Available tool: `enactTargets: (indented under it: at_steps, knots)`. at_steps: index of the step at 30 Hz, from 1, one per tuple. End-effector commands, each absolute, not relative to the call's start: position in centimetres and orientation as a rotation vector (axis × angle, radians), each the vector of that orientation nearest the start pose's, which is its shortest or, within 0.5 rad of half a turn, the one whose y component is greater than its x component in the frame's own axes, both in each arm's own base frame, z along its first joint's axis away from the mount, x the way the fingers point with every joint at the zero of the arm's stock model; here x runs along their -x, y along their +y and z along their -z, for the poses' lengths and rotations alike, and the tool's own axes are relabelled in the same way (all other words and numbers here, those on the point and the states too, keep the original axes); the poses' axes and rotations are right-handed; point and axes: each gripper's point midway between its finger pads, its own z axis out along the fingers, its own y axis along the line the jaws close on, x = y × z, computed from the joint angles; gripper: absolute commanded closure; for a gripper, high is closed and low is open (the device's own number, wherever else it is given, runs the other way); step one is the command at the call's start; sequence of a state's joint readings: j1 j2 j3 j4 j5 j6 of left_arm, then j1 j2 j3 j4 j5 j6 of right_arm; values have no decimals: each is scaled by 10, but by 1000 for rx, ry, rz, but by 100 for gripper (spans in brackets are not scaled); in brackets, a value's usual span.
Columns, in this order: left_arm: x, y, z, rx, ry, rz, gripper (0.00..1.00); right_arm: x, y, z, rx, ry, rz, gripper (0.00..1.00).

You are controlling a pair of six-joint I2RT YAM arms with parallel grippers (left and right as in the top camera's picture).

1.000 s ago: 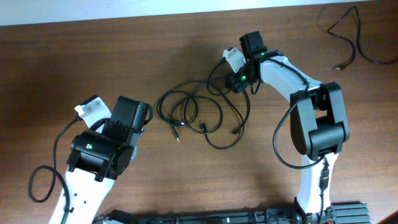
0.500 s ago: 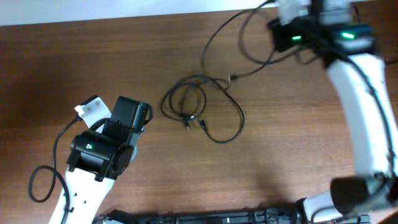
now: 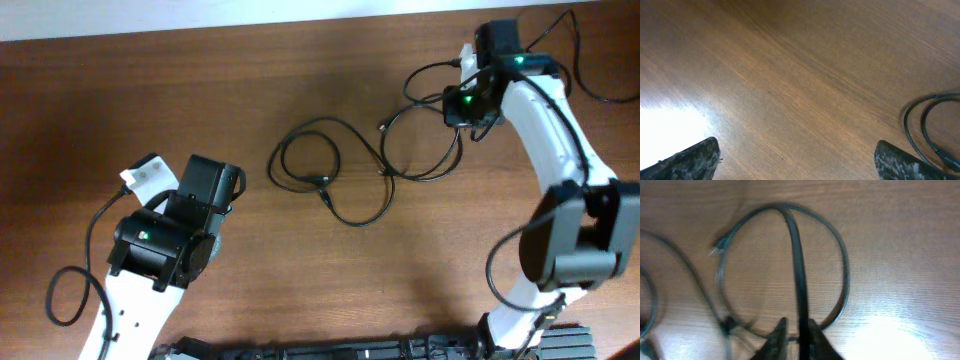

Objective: Untangle cables
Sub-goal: 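Drag the grasped cable to the upper right and release it, then return the right gripper to the last cable in the centre and grasp it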

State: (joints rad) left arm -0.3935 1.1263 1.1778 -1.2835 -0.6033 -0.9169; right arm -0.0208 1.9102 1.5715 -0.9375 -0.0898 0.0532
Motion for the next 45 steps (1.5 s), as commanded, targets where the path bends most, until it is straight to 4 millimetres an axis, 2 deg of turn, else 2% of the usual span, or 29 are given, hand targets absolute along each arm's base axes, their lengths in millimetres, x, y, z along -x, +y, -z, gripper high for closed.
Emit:
enactTargets:
  at_steps: [1,2,3,4,8,10,11,13,14,16,17,19,20,22,23,25,27,28,29,30,32,35,36,37,38,40,43,44,45]
  knots:
    - [-239,9,-223,786,2350,-368,1,-431,-12,-70,-131,2897,-10,54]
    - [-239,9,-223,786,2349,-368,1,-433,-13,-61,-131,2906,-3,33]
    - [-239,9,-223,786,2349,-368,1,-435,-12,-55,-129,2911,-3,26]
    - [-239,9,-223,786,2349,-368,1,-436,-12,-48,-128,2922,-2,23]
    - [-239,9,-223,786,2349,-368,1,-425,-13,-11,-135,3024,12,24]
    - [-239,9,-223,786,2349,-368,1,-417,-16,-1,-139,3064,44,25]
    - [-239,9,-223,786,2349,-368,1,-416,-25,3,-171,3063,126,30]
    - [-239,9,-223,786,2350,-368,1,-413,-30,11,-221,3074,170,69]
    - [-239,9,-223,786,2350,-368,1,-408,-30,15,-220,3091,171,96]
    - [-239,9,-223,786,2350,-368,1,-404,-35,27,-226,3084,187,96]
    - [-239,9,-223,786,2350,-368,1,-404,-40,25,-250,3083,176,96]
    - [-239,9,-223,786,2349,-368,1,-403,-49,-1,-333,3079,61,96]
    - [-239,9,-223,786,2350,-368,1,-400,-65,-26,-405,3057,49,96]
    - [-239,9,-223,786,2350,-368,1,-389,-94,-60,-510,3007,66,96]
    - [-239,9,-223,786,2349,-368,1,-378,-118,-83,-602,2957,73,96]
    - [-239,9,-223,786,2349,-368,1,-356,-162,-116,-771,2852,98,96]
    - [-239,9,-223,786,2349,-368,1,-332,-214,-134,-959,2732,137,96]
    - [-239,9,-223,786,2350,-368,1,-322,-238,-135,-1039,2686,158,96]
    - [-239,9,-223,786,2350,-368,1,-301,-284,-129,-1187,2595,199,96]
    - [-239,9,-223,786,2349,-368,1,-292,-305,-124,-1247,2549,217,96]
    - [-239,9,-223,786,2349,-368,1,-276,-337,-110,-1338,2498,240,96]
    - [-239,9,-223,786,2350,-368,1,-254,-359,-85,-1448,2488,235,96]
    - [-239,9,-223,786,2350,-368,1,-250,-363,-76,-1472,2491,227,79]
    - [-239,9,-223,786,2349,-368,1,-249,-363,-72,-1478,2500,222,54]
    - [-239,9,-223,786,2350,-368,1,-249,-362,-70,-1478,2506,217,23]
    - [-239,9,-223,786,2350,-368,1,-251,-355,-69,-1473,2522,185,12]
    - [-239,9,-223,786,2350,-368,1,-256,-338,-72,-1453,2567,151,13]
    - [-239,9,-223,786,2350,-368,1,-268,-326,-75,-1411,2574,87,13]
    - [-239,9,-223,786,2350,-368,1,-306,-287,-81,-1291,2562,-184,12]
